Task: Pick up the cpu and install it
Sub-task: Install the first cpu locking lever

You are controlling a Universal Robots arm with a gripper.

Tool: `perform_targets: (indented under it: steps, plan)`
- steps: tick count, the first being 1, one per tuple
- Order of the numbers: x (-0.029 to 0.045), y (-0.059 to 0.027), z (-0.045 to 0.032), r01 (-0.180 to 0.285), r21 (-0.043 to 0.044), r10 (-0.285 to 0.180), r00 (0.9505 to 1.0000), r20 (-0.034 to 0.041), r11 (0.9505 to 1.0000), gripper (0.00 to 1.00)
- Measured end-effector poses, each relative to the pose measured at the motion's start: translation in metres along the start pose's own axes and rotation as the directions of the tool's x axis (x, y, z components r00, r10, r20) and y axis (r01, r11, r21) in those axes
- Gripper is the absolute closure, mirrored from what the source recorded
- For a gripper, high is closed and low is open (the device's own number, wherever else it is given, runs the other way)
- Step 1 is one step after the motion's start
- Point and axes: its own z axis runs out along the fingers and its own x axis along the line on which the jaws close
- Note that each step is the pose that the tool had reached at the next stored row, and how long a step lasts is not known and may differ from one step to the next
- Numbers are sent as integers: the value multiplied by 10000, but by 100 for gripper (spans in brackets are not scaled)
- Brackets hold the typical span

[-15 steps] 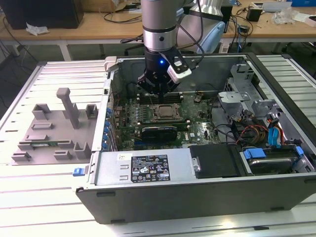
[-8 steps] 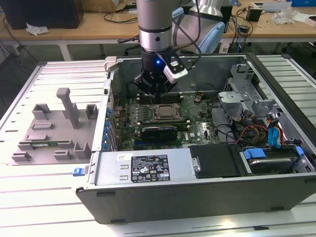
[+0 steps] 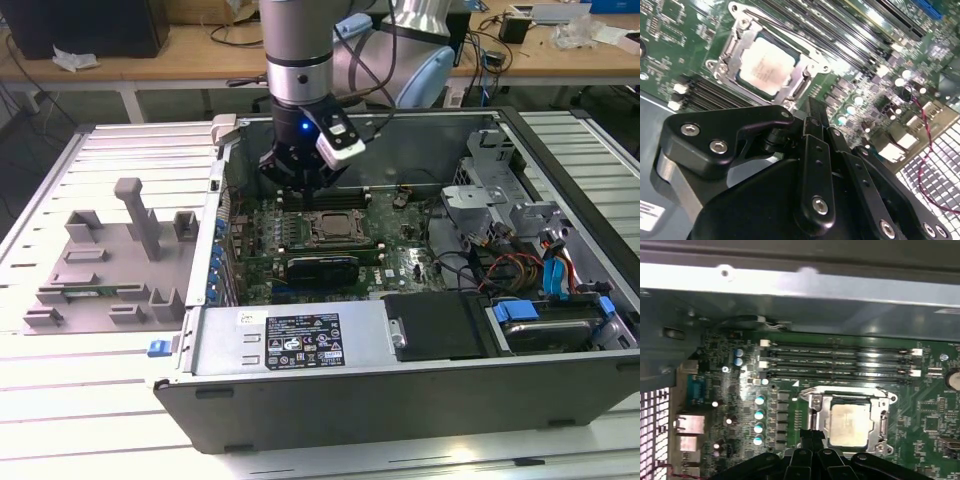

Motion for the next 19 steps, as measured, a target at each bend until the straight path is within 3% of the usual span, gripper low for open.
perform_targets:
  steps: [7,9,11,14,16,19]
  plan:
    - [210,11,-6,-1,-3,1,10000,1,10000,89]
    - [270,13,-8,-4,-72,4,10000,3,10000,89]
    - [294,14,-9,-6,-197,7,10000,10,9998,89]
    - [295,14,-20,-7,-203,8,10000,9,9998,89]
    - [292,12,-108,-8,-204,8,10000,10,9998,89]
    - [290,11,-151,-6,-220,7,10000,12,9998,89]
